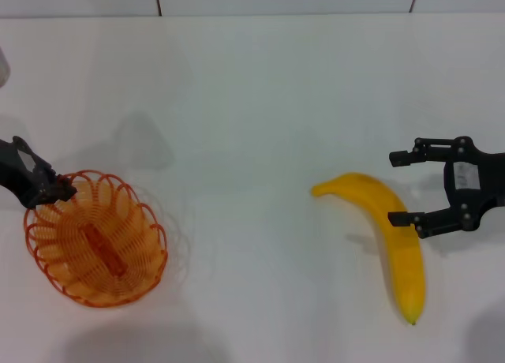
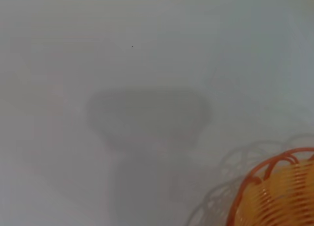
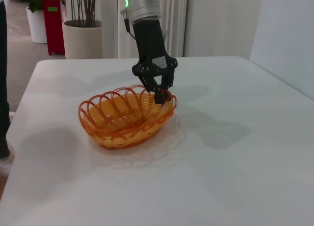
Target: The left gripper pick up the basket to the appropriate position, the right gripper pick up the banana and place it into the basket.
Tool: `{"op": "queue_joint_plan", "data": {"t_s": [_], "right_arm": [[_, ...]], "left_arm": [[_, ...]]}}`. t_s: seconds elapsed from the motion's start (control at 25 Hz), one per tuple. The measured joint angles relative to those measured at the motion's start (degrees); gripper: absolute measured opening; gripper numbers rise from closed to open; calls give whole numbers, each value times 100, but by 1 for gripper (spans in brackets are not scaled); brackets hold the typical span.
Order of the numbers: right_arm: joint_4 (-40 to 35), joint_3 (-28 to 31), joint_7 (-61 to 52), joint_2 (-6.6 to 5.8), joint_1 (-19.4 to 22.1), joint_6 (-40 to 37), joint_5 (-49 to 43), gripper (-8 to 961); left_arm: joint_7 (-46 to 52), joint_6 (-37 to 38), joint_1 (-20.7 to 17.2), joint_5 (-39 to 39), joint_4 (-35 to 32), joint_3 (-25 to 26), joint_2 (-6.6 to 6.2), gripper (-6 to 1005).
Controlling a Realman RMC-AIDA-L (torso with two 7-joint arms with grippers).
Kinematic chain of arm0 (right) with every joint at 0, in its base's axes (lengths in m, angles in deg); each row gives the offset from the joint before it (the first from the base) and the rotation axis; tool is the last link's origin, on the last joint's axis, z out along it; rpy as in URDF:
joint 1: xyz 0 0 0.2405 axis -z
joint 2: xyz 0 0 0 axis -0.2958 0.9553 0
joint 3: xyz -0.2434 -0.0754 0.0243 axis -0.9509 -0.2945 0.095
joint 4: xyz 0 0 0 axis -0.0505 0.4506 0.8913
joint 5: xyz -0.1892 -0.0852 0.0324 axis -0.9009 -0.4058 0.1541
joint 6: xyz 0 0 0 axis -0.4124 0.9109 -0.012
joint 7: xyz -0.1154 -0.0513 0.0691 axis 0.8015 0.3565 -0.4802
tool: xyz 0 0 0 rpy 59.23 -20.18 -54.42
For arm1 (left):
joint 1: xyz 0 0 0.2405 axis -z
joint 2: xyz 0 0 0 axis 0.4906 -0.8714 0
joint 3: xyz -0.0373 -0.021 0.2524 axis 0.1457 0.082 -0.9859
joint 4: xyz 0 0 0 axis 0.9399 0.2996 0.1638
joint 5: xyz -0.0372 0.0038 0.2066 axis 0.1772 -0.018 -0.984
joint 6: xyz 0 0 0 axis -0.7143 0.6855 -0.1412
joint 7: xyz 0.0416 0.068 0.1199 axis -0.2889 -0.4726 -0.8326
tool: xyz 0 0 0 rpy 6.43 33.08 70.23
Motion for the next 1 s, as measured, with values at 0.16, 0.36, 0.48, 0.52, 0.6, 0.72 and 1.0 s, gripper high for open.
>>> {"op": "queue_joint_plan", "data": {"t_s": [0.16,0.36,0.48,0.52,0.6,0.72,1.0], "right_arm": [[6,0,0,-4,0,0,-2,886],[9,0,0,-13,18,0,-4,886],[9,0,0,-14,33,0,-4,886],[9,0,0,-14,36,0,-4,886],[11,0,0,-21,42,0,-4,886],[18,0,0,-34,44,0,-4,886],[27,0,0,-42,44,0,2,886]], "left_arm": [[-34,56,0,24,-1,-3,2,140],[-172,513,6,195,-45,78,-24,108],[-177,682,-22,258,-49,89,-53,105],[-180,720,-32,262,-49,90,-57,104],[-194,833,-49,276,-52,92,-67,97],[-177,952,-54,281,-60,94,-83,86],[-125,1303,-136,293,-114,333,-135,82]]}}
